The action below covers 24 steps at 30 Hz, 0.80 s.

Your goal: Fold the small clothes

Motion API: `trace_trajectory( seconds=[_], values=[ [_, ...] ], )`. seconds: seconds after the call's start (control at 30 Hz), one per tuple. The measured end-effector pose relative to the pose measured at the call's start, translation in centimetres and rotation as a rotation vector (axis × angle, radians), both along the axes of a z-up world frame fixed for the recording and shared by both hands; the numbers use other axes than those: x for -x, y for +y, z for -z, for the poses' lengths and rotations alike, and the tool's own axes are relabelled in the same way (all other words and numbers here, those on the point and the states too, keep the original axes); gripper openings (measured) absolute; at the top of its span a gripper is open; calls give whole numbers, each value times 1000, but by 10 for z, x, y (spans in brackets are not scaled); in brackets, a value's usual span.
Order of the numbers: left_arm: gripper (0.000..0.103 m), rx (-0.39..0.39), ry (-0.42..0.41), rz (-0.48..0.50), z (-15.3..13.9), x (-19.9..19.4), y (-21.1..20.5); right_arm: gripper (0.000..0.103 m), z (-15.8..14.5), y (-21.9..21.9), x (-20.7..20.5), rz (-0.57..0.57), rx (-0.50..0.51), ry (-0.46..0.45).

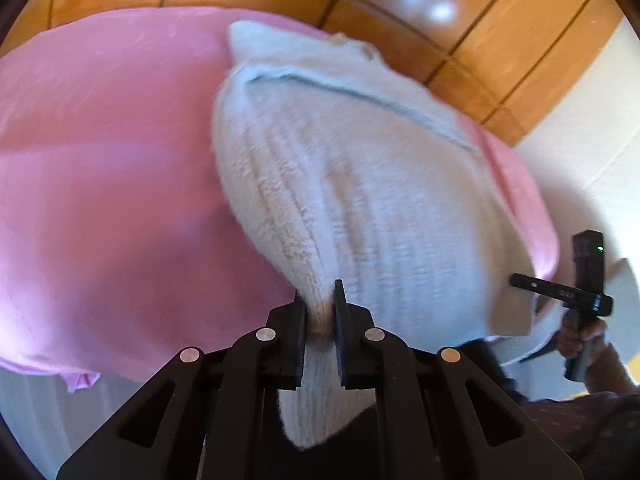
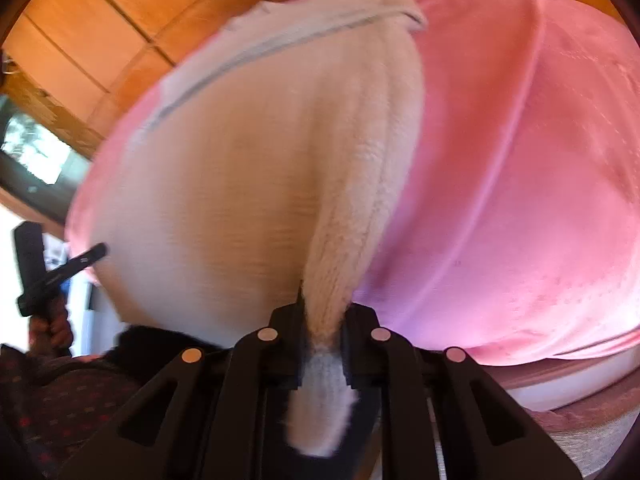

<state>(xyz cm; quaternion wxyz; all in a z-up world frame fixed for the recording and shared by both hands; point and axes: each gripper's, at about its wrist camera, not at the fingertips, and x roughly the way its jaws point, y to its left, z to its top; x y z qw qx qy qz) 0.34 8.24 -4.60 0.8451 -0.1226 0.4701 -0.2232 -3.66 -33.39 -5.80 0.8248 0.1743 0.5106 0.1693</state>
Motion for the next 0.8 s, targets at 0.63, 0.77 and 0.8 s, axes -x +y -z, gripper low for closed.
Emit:
trace_trajectory(
  seconds=[0.63,0.77,0.8],
  values=[
    [24,395,171,-364,-9,-188,41,39,-35,-48,-156,294,-255,-114],
    [55,424,159,-481,-7,-197,66,73,-42,-68,-153,335,-278,-156],
    [55,383,132,-477,-10,-194,69,77,-42,-71,-150,338,-271,-160]
  ],
)
